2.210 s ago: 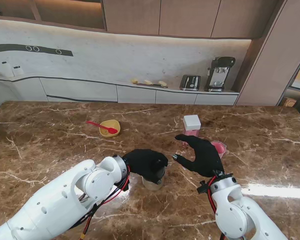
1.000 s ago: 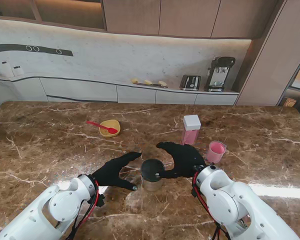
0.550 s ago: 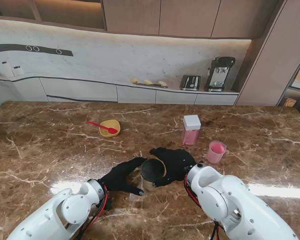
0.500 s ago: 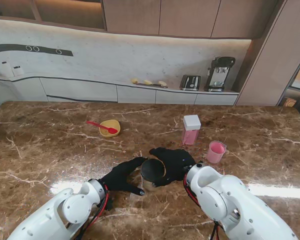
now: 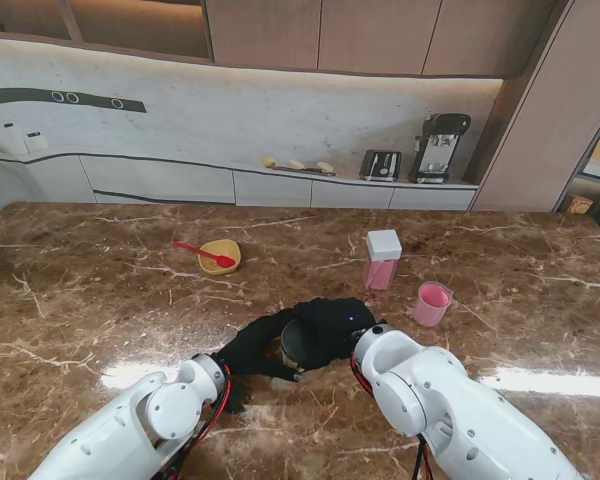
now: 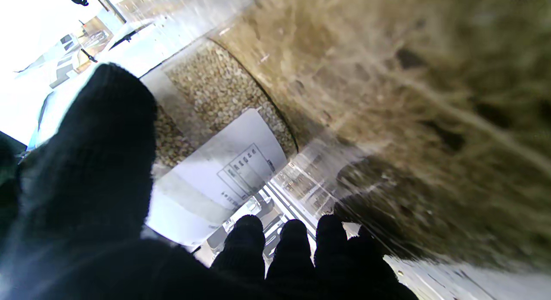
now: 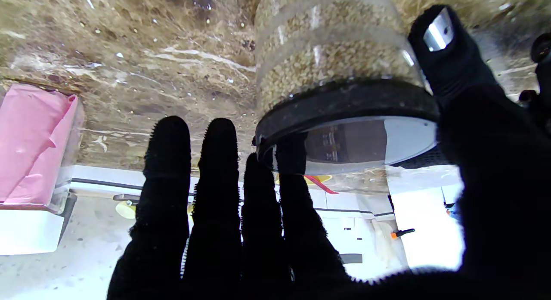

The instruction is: Measure grain into the airtight container

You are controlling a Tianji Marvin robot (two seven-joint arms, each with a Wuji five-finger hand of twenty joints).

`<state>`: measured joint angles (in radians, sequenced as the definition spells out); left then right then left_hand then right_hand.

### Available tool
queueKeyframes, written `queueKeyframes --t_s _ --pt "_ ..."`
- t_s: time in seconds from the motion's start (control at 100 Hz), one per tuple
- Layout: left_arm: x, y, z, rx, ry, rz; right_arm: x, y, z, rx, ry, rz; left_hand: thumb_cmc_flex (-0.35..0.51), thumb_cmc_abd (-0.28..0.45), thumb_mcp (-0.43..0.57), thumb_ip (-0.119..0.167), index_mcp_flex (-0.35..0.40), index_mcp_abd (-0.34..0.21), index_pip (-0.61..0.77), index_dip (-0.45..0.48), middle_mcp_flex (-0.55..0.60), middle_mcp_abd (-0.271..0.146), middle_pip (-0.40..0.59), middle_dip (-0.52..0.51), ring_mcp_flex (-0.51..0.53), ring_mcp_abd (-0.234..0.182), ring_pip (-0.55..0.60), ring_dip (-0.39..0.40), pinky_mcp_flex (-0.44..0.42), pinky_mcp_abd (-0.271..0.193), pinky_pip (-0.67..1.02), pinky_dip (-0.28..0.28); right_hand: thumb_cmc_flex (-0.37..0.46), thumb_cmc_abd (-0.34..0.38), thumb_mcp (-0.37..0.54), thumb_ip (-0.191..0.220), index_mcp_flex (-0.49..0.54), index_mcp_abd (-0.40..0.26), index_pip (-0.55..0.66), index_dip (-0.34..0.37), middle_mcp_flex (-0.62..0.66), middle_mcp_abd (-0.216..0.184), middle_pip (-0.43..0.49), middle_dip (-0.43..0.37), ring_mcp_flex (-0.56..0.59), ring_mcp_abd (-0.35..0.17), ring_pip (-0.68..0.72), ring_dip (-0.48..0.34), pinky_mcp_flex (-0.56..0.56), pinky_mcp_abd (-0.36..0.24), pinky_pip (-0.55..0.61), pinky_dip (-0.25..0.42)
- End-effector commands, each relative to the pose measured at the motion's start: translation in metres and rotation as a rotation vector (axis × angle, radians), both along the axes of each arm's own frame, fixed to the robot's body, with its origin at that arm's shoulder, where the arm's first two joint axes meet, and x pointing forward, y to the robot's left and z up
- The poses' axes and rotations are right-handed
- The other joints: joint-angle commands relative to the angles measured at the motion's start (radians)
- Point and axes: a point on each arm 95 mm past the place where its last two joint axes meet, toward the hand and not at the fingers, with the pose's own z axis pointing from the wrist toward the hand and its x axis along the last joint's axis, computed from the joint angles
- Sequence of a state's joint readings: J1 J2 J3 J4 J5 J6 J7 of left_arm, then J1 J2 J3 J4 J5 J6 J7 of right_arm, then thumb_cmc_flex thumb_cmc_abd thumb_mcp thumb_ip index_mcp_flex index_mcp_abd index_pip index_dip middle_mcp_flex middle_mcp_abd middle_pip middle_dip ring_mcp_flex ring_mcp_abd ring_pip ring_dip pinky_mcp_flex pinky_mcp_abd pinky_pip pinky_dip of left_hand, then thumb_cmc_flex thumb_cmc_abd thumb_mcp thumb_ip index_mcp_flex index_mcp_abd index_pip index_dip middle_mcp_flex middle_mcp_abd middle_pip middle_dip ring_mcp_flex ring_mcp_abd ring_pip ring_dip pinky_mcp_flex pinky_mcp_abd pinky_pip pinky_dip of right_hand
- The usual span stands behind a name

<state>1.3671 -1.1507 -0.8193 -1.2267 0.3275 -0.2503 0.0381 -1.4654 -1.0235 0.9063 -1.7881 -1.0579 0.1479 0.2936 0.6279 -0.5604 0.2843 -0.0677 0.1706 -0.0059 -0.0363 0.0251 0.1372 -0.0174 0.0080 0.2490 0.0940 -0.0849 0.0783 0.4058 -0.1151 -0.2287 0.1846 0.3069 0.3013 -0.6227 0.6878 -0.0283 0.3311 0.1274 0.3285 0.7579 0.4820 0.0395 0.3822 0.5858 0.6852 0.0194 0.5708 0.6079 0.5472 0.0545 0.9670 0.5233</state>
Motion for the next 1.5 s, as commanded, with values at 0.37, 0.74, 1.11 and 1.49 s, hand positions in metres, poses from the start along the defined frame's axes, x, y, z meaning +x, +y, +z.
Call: queueKeyframes --t_s 0.37,0.74,1.11,1.49 --pt "-0.01 -0.015 -0.027 0.037 0.079 0.006 -0.003 0.009 -0.007 0.004 0.04 0.009 -0.048 -0.037 0.108 -0.024 -0.068 -0.096 0.172 0.683 -0.023 0.008 -0.004 -0.003 -0.035 0.14 0.011 0.024 0.043 0.333 0.05 0.214 0.184 -0.008 0.081 -0.058 0.157 -0.068 0.126 0.12 0.161 -0.026 0.159 0.095 0.207 -0.047 0.146 0.053 0.194 -0.04 0.184 -0.092" --pt "-0.012 -0.015 -0.03 0.014 0.074 0.045 -0.005 0.017 -0.01 0.04 0.054 0.035 0.049 0.084 0.236 -0.001 0.199 -0.256 0.52 0.569 -0.016 -0.027 0.032 0.106 -0.021 0.144 0.018 0.036 0.032 0.372 0.017 0.3 0.208 -0.051 0.374 -0.087 0.192 -0.069 0.148 0.099 0.215 -0.024 0.171 0.089 0.267 -0.047 0.143 0.044 0.244 -0.036 0.21 -0.134" --pt "-0.012 -0.007 -0.028 0.019 0.07 0.072 -0.011 0.016 -0.005 -0.066 0.071 0.201 0.155 0.149 0.313 -0.03 0.325 -0.266 0.622 0.597 -0.001 -0.05 0.057 0.14 -0.007 0.132 0.021 0.044 0.03 0.368 0.016 0.311 0.3 -0.159 0.579 -0.066 -0.047 0.024 -0.21 -0.203 -0.071 -0.02 -0.141 -0.146 -0.221 -0.012 -0.358 -0.234 -0.315 0.017 -0.325 -0.113" --pt "-0.011 -0.002 -0.026 0.038 0.063 0.053 -0.013 0.015 0.005 -0.064 -0.023 0.11 0.121 0.157 0.329 -0.015 0.302 -0.256 0.612 0.59 0.0 -0.047 0.062 0.135 0.007 0.135 0.025 0.051 0.032 0.377 0.036 0.332 -0.043 0.027 -0.028 -0.02 -0.116 0.044 -0.199 -0.13 -0.192 0.022 -0.212 -0.215 -0.366 -0.002 -0.416 -0.322 -0.411 -0.039 -0.447 -0.128"
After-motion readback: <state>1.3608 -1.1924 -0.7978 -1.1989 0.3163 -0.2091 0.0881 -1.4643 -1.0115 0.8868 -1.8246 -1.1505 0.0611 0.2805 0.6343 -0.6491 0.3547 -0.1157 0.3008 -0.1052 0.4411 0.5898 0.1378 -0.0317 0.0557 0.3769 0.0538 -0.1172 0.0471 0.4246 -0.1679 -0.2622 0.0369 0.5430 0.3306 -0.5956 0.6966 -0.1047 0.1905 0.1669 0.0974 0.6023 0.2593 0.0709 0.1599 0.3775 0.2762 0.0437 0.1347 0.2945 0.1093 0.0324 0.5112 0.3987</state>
